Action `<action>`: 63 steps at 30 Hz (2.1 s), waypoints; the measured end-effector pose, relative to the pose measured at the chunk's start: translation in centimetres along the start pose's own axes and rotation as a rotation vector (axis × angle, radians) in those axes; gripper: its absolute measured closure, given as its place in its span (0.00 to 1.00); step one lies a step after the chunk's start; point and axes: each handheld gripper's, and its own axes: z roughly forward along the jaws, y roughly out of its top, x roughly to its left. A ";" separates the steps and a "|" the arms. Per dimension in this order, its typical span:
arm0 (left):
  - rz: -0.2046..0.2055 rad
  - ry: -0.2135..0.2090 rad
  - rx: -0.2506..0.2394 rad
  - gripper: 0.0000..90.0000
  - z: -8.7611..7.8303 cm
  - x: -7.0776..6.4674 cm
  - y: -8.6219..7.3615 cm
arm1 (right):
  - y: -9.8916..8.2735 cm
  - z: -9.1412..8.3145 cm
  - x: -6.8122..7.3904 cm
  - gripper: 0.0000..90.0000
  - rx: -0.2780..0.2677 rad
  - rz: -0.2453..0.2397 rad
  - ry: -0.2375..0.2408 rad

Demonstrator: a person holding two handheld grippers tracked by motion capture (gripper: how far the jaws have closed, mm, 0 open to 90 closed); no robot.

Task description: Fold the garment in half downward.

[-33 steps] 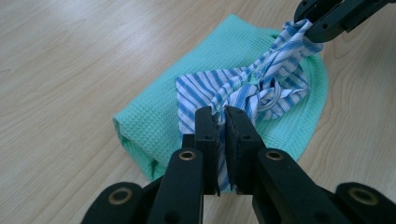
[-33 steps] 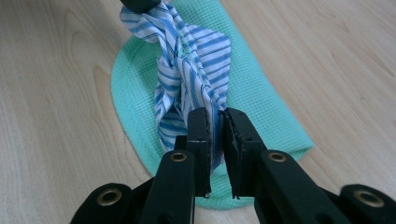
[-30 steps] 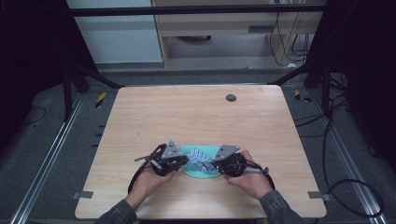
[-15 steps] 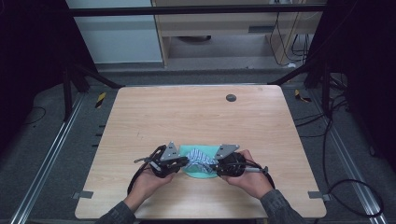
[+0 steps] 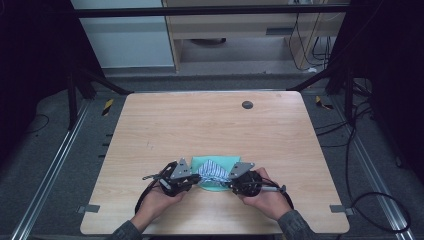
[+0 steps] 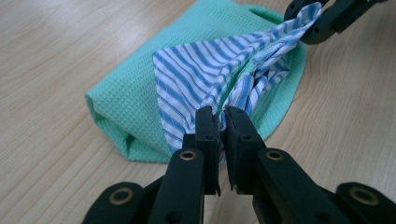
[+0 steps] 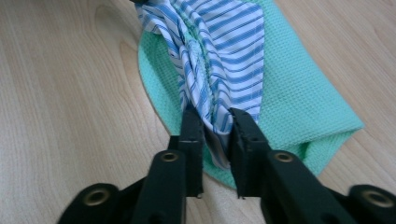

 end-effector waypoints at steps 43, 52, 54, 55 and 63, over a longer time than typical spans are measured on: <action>0.009 -0.049 0.044 0.92 -0.4 -2.4 -1.6 | -1.8 -1.0 1.6 0.92 0.045 -0.091 0.009; 0.003 -0.056 0.023 0.95 -1.6 -2.9 -1.8 | -2.8 -2.1 1.6 0.83 0.030 -0.066 -0.001; -0.001 -0.059 0.018 0.95 -1.7 -3.0 -1.8 | -3.2 -2.4 1.5 0.83 0.028 -0.058 -0.006; 0.001 -0.058 0.020 0.95 -1.8 -3.0 -1.8 | -3.4 -2.5 1.5 0.82 0.028 -0.055 -0.004; -0.009 -0.023 0.004 0.86 -3.1 -3.2 -2.7 | -5.3 -3.8 0.5 0.65 0.034 0.012 -0.057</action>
